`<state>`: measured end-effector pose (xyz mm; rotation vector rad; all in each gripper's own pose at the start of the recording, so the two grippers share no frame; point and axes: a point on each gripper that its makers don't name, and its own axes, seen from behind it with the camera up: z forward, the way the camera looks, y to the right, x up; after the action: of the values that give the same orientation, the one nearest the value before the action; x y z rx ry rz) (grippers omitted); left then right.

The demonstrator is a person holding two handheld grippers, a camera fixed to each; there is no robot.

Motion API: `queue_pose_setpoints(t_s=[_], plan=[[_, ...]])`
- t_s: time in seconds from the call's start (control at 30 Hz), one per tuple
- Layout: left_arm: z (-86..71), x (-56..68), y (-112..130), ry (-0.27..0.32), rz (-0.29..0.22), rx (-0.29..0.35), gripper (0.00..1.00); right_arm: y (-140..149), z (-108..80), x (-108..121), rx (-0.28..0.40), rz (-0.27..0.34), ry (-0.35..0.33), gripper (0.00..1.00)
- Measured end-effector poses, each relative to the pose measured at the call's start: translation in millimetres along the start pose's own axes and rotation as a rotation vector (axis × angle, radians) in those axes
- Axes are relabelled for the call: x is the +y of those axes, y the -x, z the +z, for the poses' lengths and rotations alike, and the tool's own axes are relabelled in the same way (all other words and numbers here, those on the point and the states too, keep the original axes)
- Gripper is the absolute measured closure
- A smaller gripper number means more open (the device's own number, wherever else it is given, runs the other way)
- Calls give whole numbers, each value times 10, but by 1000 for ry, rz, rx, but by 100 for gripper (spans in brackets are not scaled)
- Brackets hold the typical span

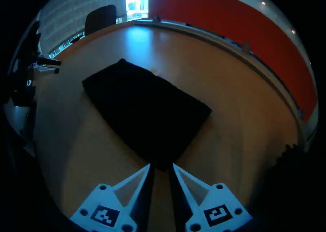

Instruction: Fold towel

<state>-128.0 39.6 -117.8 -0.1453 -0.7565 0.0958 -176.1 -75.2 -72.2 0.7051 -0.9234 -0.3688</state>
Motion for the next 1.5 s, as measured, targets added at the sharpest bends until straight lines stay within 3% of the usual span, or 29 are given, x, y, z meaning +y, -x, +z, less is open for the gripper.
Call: queue_pose_setpoints(t_s=[0.13, 0.23, 0.7, 1.27, 1.5], plan=[[-12, -17, 2, -2, -2, 0, 14, 11, 11, 3, -4, 5, 5, 92], [-22, -33, -3, -3, -2, 1, 14, 12, 16, -8, -6, 12, 4, 95], [-38, -35, 11, 1, 0, -1, 14, -152, -64, -5, 28, -3, 24, 95], [-99, -94, 57, -12, -14, -1, 14, -905, -325, -40, 167, -88, 56, 95], [-119, -111, 62, -16, -26, 2, 14, -1091, -340, -72, 189, -115, 52, 96]])
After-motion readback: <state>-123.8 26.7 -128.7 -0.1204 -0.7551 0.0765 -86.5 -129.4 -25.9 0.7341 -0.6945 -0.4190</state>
